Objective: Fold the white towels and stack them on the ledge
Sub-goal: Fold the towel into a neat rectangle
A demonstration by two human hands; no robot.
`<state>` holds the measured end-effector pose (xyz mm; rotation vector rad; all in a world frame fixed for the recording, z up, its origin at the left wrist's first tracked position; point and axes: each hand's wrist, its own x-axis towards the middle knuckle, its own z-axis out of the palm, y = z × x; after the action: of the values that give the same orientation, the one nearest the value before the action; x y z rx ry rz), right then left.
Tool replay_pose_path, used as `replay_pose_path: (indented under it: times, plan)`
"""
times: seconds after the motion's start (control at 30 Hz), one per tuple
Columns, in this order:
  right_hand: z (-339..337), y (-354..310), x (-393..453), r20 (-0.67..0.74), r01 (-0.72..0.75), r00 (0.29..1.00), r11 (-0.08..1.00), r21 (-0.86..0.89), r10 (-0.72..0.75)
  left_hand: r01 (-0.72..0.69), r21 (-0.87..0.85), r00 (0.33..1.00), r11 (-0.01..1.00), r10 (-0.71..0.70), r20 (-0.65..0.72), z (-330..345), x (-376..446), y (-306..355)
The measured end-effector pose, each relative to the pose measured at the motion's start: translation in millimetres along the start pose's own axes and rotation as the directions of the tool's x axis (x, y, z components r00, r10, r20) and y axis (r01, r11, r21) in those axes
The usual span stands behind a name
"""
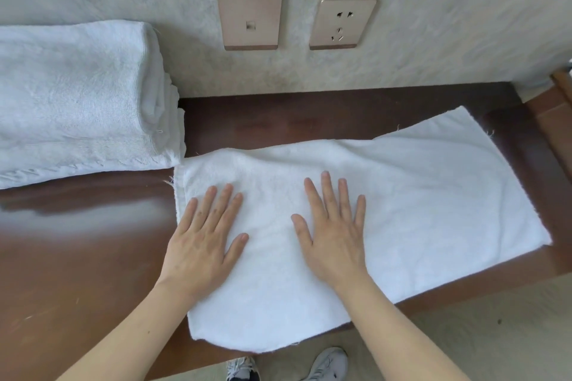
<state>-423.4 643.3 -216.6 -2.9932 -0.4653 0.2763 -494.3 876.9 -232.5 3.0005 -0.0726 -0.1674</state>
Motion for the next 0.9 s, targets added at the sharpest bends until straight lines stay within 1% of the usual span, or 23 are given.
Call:
replay_pose_path:
  times: [0.03, 0.1, 0.17, 0.23, 0.3, 0.33, 0.4, 0.47, 0.57, 0.63, 0.73, 0.83, 0.9]
  plan:
    - [-2, 8, 8, 0.032, -0.050, 0.998, 0.999, -0.013, 0.050, 0.007, -0.003, 1.000, 1.000, -0.007, 0.004, -2, 0, 1]
    - [3, 13, 12, 0.075, -0.103, 0.991, 0.993, -0.050, 0.107, 0.042, -0.040, 0.999, 0.998, -0.042, -0.006, -5, 3, 7]
    - [8, 10, 11, 0.064, -0.128, 0.990, 0.991, -0.031, 0.129, 0.063, -0.097, 0.997, 0.993, -0.066, -0.037, -8, 12, 22]
    - [6, 8, 17, 0.019, -0.138, 0.990, 0.990, 0.037, 0.137, 0.052, -0.140, 0.996, 0.989, -0.061, -0.061, -8, 27, 43]
    - [1, 18, 33, -0.055, -0.125, 0.990, 0.989, 0.079, 0.130, 0.037, -0.145, 0.997, 0.989, -0.046, -0.054, -2, 40, 63]
    - [-2, 26, 44, -0.067, -0.110, 0.991, 0.991, 0.069, 0.115, 0.040, -0.128, 0.998, 0.991, -0.045, -0.036, 2, 44, 69]
    - [-4, 43, 68, -0.017, -0.083, 0.996, 0.996, 0.017, 0.083, 0.060, -0.082, 0.998, 0.995, -0.061, -0.019, 11, 49, 74]
    - [-2, 57, 88, 0.031, -0.061, 0.998, 0.998, -0.025, 0.062, 0.074, -0.072, 0.997, 0.995, -0.077, -0.030, 17, 52, 77]
    - [-3, 69, 114, 0.006, -0.081, 0.997, 0.997, -0.017, 0.081, 0.060, -0.074, 0.997, 0.995, -0.064, -0.052, 22, 57, 79]
    - [-6, 74, 125, 0.001, -0.111, 0.994, 0.994, -0.014, 0.111, 0.052, -0.062, 0.998, 0.997, -0.054, -0.039, 21, 60, 77]
    - [-4, 72, 113, 0.027, -0.089, 0.996, 0.996, -0.020, 0.090, 0.071, -0.047, 0.997, 0.996, -0.071, -0.011, 18, 58, 77]
    - [4, 62, 74, -0.002, -0.028, 1.000, 0.999, -0.020, 0.028, 0.086, -0.057, 0.996, 0.995, -0.085, 0.024, 14, 60, 80]
    - [3, 65, 69, 0.010, 0.010, 1.000, 0.999, -0.034, -0.010, 0.089, -0.052, 0.996, 0.995, -0.087, 0.036, 11, 66, 79]
